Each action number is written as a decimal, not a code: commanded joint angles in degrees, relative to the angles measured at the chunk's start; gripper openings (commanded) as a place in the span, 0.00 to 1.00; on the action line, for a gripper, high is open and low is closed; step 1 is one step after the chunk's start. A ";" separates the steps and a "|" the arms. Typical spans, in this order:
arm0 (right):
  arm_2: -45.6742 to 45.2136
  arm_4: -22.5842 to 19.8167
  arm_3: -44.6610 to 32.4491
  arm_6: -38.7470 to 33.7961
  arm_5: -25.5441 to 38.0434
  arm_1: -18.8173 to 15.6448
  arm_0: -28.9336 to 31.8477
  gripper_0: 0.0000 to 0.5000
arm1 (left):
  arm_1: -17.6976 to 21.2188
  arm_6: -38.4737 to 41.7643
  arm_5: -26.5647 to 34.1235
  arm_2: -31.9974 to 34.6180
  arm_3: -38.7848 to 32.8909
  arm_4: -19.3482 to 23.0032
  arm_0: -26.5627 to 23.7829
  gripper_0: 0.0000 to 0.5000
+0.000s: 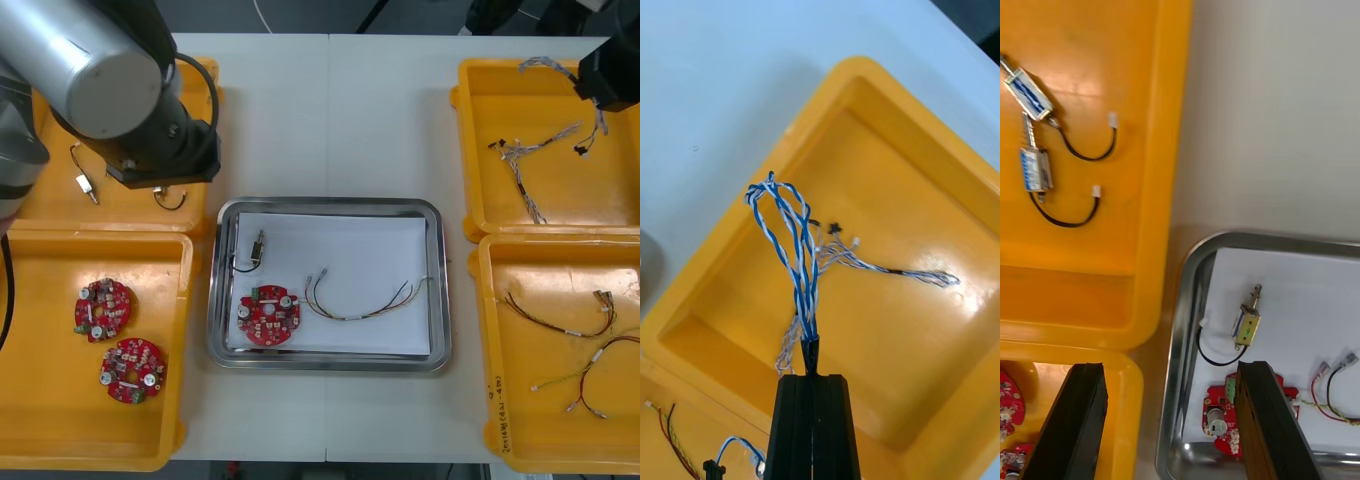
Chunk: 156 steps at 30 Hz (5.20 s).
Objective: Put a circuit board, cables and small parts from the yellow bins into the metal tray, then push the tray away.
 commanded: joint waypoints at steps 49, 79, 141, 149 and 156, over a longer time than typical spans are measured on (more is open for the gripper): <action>43.31 1.52 -7.30 15.91 -22.71 8.08 5.96 0.00 | 12.12 -16.90 -27.69 11.60 43.20 2.44 -1.09 1.00; 50.08 2.22 -1.15 15.12 -29.83 6.50 6.84 1.00 | 11.77 -18.04 -36.39 2.19 46.54 3.59 3.31 1.00; 3.41 2.22 -41.23 -37.96 0.19 0.79 33.38 1.00 | 8.43 -6.35 -3.60 10.45 6.90 5.17 1.29 0.00; -8.28 -6.13 -39.56 -43.33 0.19 -2.02 39.27 1.00 | 2.63 0.24 -3.69 2.81 5.41 5.43 -3.72 0.00; -15.05 -8.23 -37.97 -42.45 0.19 -4.05 42.88 1.00 | -2.91 4.81 -4.31 -3.78 5.41 4.29 -7.68 0.00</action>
